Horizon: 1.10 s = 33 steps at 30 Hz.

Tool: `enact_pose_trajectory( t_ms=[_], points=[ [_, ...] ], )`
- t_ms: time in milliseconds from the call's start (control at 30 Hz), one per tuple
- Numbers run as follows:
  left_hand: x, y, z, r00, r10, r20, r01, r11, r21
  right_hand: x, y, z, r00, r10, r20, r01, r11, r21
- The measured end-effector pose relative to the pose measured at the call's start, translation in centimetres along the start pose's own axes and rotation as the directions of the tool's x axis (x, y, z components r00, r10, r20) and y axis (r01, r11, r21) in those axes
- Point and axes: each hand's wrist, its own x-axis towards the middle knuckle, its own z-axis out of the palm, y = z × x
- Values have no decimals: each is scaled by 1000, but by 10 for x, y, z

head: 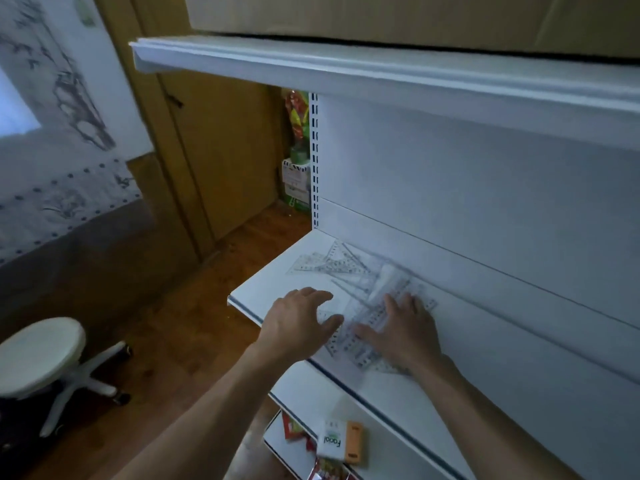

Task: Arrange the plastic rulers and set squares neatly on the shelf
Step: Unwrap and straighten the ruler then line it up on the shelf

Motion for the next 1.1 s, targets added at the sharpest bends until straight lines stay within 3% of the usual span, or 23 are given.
enact_pose_trajectory(
  t_ms=[300,467,667,833,967,1100],
  points=[
    [52,-8,0,973,175,148,-159,980,-116,-5,10,1,995,32,-98,-2,955,297],
    [65,-11,-3,943,281,176,-258,956,-143,-14,6,-1,948,192,-254,-165,978,125],
    [64,-19,-2,910,364,200,-332,926,-177,-25,-19,10,931,281,-232,-276,960,54],
    [61,-30,-7,893,416,174,-387,904,-180,-19,-38,12,890,403,-216,-402,914,51],
    [65,-43,-13,878,448,170,-421,891,-170,-18,-48,15,885,429,-182,-418,903,99],
    [68,-48,-19,867,468,169,-441,880,-174,-20,-48,14,855,458,-243,-424,888,179]
  ],
)
